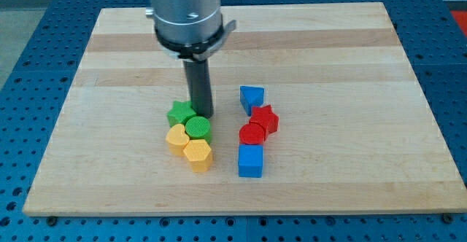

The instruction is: Move yellow heart along with the green circle to the left of red blocks

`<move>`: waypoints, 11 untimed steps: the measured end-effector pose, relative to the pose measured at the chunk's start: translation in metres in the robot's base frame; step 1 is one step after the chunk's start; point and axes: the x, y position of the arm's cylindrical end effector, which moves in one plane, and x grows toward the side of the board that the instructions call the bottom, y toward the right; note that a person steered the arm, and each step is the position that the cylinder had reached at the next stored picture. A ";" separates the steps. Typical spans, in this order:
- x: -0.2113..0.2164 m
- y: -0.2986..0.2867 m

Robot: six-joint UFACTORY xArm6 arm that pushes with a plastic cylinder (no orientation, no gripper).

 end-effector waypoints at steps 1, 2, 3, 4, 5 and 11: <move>-0.009 -0.022; -0.032 -0.034; -0.042 -0.035; -0.048 -0.053; -0.053 -0.092; 0.052 -0.011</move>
